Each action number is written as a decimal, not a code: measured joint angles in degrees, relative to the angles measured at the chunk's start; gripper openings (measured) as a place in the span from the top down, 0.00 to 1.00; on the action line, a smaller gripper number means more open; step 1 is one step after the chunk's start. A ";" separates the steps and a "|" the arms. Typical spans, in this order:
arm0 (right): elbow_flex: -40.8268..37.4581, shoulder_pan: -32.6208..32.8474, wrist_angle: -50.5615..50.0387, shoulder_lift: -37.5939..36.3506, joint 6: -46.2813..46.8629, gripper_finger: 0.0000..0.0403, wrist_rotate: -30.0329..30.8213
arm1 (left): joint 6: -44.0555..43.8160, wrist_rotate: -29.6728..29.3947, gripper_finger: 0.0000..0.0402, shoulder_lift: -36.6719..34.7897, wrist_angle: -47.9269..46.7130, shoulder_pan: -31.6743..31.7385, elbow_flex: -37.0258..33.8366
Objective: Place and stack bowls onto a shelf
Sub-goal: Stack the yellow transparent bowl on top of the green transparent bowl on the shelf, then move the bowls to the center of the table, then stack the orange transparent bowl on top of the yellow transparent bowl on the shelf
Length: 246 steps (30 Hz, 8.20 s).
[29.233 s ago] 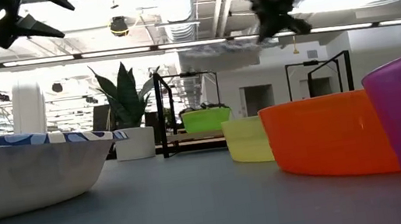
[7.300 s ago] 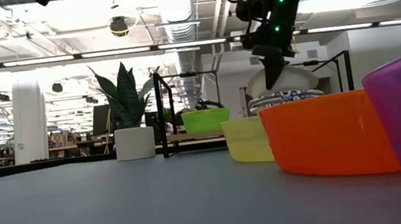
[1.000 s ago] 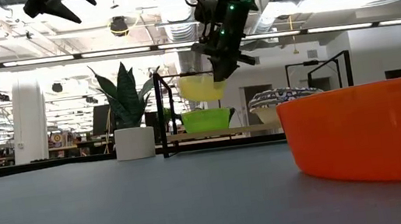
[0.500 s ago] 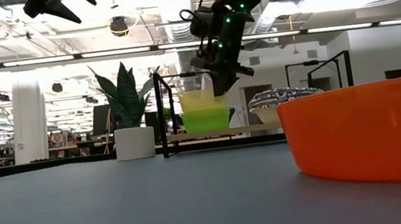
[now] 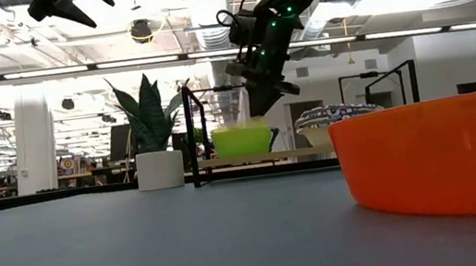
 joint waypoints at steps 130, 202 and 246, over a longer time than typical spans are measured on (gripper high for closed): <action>-29.40 55.62 6.11 -5.27 8.64 0.92 7.19 | 10.21 4.52 0.25 4.00 -4.74 0.00 0.00; -21.00 26.19 1.11 -3.16 -23.48 0.76 3.56 | 6.16 1.36 0.25 5.81 -4.98 -0.02 0.00; 3.19 0.39 0.75 -1.86 -22.06 0.95 3.19 | -2.17 -0.18 0.25 5.81 -6.10 -0.01 0.00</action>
